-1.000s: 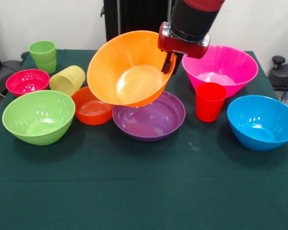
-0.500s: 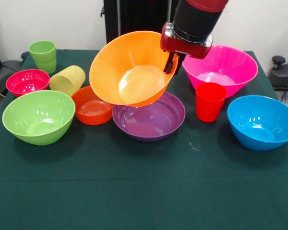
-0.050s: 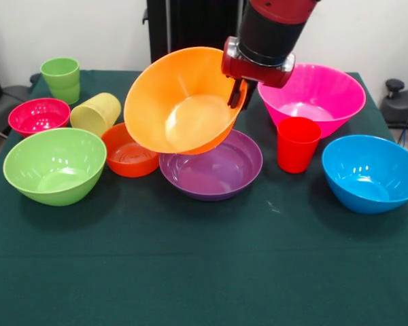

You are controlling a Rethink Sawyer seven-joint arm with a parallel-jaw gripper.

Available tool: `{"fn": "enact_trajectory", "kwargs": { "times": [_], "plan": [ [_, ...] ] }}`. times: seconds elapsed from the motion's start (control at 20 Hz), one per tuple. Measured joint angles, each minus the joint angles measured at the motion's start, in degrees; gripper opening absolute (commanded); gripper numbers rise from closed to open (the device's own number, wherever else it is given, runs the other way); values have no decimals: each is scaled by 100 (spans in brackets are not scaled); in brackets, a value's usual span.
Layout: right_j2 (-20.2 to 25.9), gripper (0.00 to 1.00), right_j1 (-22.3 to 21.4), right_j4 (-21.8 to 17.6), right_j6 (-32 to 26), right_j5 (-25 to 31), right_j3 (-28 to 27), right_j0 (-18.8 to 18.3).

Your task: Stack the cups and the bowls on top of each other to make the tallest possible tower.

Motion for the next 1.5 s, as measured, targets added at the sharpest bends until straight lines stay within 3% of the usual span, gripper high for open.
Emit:
{"fn": "enact_trajectory", "kwargs": {
  "times": [1.5],
  "plan": [
    [233, 0, 117, 24, 0, 0, -90, -298]
  ]
}}
